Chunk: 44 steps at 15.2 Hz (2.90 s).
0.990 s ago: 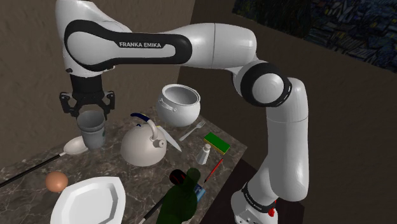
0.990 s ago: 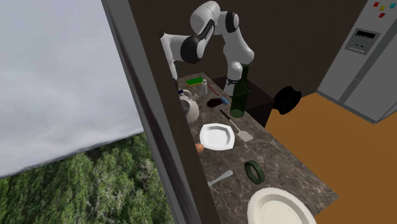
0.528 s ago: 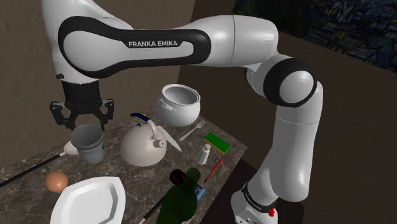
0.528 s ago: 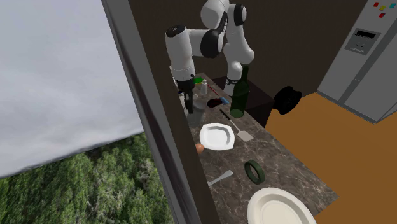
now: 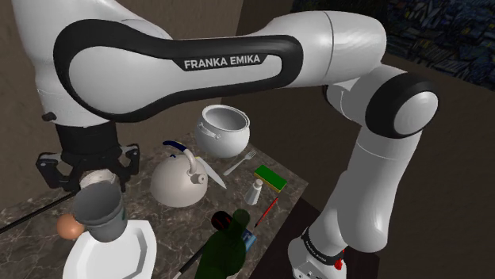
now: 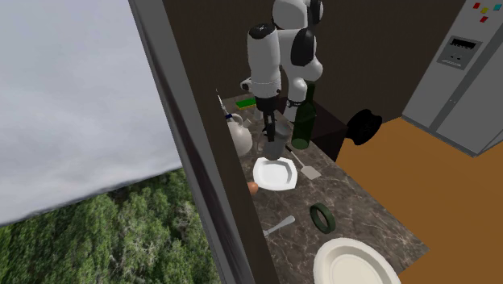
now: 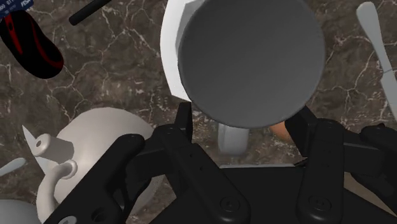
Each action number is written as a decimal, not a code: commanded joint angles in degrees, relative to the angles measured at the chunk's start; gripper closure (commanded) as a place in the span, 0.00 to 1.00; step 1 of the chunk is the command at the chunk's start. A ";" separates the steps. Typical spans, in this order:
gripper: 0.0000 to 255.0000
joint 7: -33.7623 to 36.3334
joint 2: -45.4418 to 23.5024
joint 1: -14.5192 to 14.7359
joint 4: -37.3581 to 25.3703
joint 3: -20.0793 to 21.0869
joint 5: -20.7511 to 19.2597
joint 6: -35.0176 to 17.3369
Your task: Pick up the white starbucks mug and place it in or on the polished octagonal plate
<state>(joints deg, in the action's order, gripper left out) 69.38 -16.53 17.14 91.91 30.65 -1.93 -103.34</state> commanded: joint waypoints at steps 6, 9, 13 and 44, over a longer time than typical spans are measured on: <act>1.00 1.52 1.08 0.72 5.21 0.63 0.41 -4.37; 1.00 1.55 0.54 0.76 6.87 0.51 0.12 -6.50; 1.00 1.65 -0.37 0.88 8.87 0.32 -0.36 -9.29; 0.00 1.25 -0.66 0.66 7.81 0.15 -0.48 -8.47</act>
<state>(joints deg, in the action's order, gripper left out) 70.63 -17.21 17.80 99.76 30.79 -2.42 -111.87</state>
